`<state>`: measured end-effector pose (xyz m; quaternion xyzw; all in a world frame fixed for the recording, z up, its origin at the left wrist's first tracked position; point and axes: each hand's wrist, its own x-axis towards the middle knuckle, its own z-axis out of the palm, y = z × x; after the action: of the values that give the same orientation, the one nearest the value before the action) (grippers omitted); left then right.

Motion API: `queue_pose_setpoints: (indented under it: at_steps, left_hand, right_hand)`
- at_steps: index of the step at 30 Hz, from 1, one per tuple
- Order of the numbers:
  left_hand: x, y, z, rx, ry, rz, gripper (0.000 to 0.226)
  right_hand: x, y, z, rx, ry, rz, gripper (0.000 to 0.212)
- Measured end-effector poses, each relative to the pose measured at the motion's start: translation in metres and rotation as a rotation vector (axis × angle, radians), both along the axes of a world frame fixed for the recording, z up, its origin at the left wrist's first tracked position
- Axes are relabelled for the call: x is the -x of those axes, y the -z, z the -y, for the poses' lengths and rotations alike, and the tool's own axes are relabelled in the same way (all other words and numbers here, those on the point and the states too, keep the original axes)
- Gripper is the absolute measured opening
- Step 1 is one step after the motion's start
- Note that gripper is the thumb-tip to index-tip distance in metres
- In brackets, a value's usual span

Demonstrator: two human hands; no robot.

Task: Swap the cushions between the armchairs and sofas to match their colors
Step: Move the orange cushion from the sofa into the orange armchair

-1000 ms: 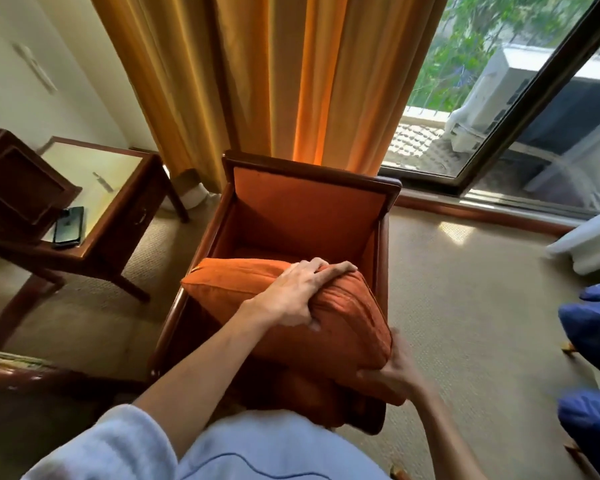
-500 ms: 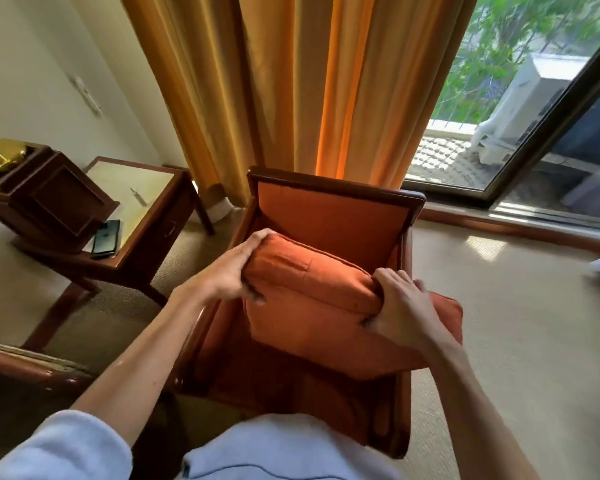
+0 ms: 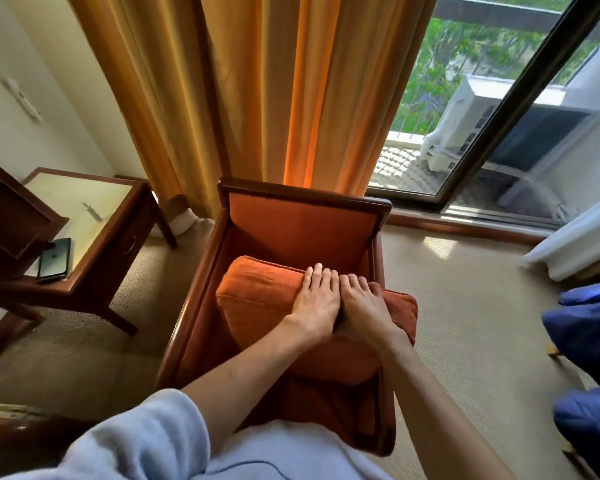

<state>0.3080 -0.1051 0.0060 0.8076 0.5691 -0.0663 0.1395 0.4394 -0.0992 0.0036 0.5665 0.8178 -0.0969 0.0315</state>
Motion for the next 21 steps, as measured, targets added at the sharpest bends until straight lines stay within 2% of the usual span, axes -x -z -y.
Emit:
queue_pose_setpoints:
  at_steps: [2, 3, 5, 6, 9, 12, 15, 18, 20, 21]
  left_hand:
    - [-0.016, 0.001, -0.006, -0.030, 0.046, 0.056, 0.138]
    - [-0.014, 0.003, -0.009, -0.048, 0.053, 0.079, 0.139]
    - [-0.003, 0.008, -0.012, -0.050, 0.034, 0.113, 0.137]
    - [0.005, 0.009, -0.012, -0.038, 0.018, 0.128, 0.134]
    - [0.034, 0.009, -0.010, -0.052, -0.049, 0.189, 0.119]
    - [0.080, 0.003, -0.006, -0.002, -0.157, 0.237, 0.114]
    - [0.143, -0.011, 0.004, 0.104, -0.312, 0.263, 0.119]
    - [0.207, -0.032, 0.018, 0.161, -0.457, 0.162, 0.127]
    - [0.231, -0.048, 0.031, 0.130, -0.508, 0.110, 0.136]
    - [0.232, -0.055, 0.036, 0.092, -0.485, 0.145, 0.138]
  right_hand:
    - [-0.025, -0.003, 0.001, 0.104, 0.107, 0.022, 0.122]
    - [-0.040, -0.007, 0.001, 0.154, 0.152, 0.037, 0.127]
    - [-0.071, -0.011, 0.003, 0.223, 0.193, 0.025, 0.122]
    - [-0.084, -0.012, 0.004, 0.270, 0.214, -0.048, 0.119]
    - [-0.093, -0.008, 0.007, 0.367, 0.244, -0.507, 0.115]
    - [-0.052, -0.002, 0.007, 0.310, 0.167, -0.760, 0.113]
    - [0.013, -0.003, 0.002, 0.272, 0.058, -0.818, 0.113]
    - [0.093, -0.009, -0.001, 0.233, -0.075, -0.822, 0.113]
    - [0.146, -0.017, 0.003, 0.241, -0.119, -0.823, 0.111]
    - [0.164, -0.022, 0.004, 0.248, -0.128, -0.827, 0.112]
